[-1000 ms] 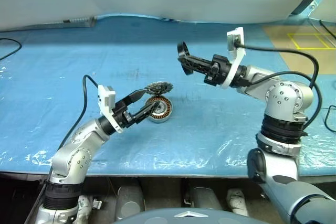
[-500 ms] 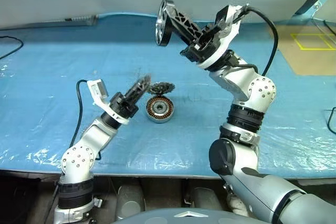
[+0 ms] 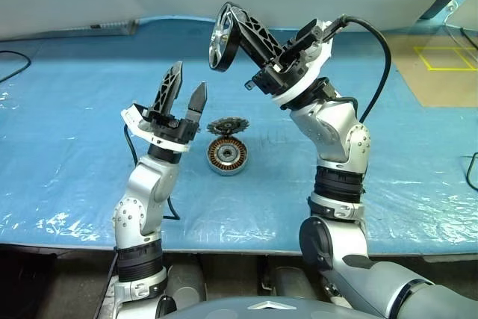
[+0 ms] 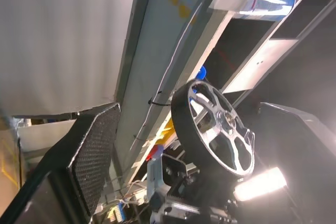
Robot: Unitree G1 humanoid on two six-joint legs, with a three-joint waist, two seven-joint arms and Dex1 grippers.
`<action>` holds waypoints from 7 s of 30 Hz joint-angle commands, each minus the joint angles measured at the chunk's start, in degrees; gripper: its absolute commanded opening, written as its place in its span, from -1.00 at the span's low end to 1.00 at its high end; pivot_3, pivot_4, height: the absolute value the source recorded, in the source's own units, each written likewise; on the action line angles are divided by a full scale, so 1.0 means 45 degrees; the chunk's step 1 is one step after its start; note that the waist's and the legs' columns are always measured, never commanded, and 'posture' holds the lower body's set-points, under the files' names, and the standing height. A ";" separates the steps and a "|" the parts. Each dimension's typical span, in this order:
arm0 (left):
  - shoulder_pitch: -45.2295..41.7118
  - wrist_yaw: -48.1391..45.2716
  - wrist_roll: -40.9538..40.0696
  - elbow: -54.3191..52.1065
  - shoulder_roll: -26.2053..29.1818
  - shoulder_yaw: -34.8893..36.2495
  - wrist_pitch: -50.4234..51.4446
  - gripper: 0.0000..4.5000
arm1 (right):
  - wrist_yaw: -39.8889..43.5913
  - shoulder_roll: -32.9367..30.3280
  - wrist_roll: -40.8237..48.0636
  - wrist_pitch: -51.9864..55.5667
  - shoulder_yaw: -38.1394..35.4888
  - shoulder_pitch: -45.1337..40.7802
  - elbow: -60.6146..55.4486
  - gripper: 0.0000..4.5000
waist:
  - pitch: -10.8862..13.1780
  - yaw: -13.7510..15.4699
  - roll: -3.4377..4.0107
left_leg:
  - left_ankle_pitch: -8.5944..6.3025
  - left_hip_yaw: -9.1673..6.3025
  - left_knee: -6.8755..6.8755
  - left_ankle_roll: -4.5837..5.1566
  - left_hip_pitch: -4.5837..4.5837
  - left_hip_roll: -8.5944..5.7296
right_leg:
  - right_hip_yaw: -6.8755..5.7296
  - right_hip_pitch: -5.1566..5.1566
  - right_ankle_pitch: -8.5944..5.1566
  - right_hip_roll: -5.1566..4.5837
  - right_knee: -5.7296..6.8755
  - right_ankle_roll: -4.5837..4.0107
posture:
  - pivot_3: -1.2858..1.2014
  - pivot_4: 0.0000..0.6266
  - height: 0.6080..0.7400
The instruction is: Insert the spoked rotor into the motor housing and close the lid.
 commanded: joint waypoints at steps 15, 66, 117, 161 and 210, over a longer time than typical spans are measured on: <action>-0.1070 0.0642 -0.1303 0.0586 -0.1179 -0.0564 0.0370 1.00 | -0.0005 0.0307 0.0898 -0.1052 0.1314 0.0531 -0.0965 -0.98 | -0.0001 0.0001 -0.0002 | 0.0000 -0.0015 0.0023 0.0000 -0.0020 -0.0009 | -0.0003 0.0001 0.0013 -0.0006 0.0001 0.0032 | 0.03 -0.52 1.00; -0.1609 0.0680 0.3815 0.1589 0.3175 0.2885 -0.1442 -0.80 | 0.7766 -0.7663 -1.6512 -0.6103 0.6746 0.5161 -0.3050 1.00 | -0.0008 0.0164 -0.0028 | 0.0000 -0.0043 0.0160 0.0002 -0.0053 -0.0020 | 0.0002 0.0022 0.0018 -0.0018 0.0021 0.0197 | 0.03 -0.52 1.00; 0.1652 -0.1358 1.1730 0.1814 0.8637 0.0614 0.2924 0.99 | 0.9775 -0.6090 -1.9871 -0.6702 0.5347 0.6986 -0.2824 1.00 | -0.0035 -0.0215 -0.0090 | -0.0002 -0.0007 0.0169 0.0014 0.0028 0.0003 | 0.0028 0.0042 0.0038 -0.0010 0.0026 0.0010 | 0.03 -0.52 1.00; -0.6562 -1.5584 2.3151 1.2584 1.0880 -0.5196 -0.9510 0.11 | 0.9165 -0.5564 -2.0357 -0.6169 0.5346 0.7067 -0.2810 1.00 | -0.0031 -0.0150 -0.0089 | 0.0000 -0.0007 0.0105 0.0009 0.0029 0.0000 | 0.0022 0.0033 0.0047 -0.0014 0.0022 -0.0073 | 0.03 -0.52 1.00; -0.7752 -1.5668 2.5766 1.5738 0.9463 -0.6072 -1.1512 -0.39 | 1.2675 -0.7003 -2.0470 -0.7379 0.6277 0.8104 -0.2934 1.00 | -0.0057 0.0328 -0.0045 | -0.0001 -0.0005 0.0104 0.0010 0.0057 -0.0016 | 0.0020 0.0057 0.0044 -0.0049 0.0028 -0.0078 | 0.03 -0.52 1.00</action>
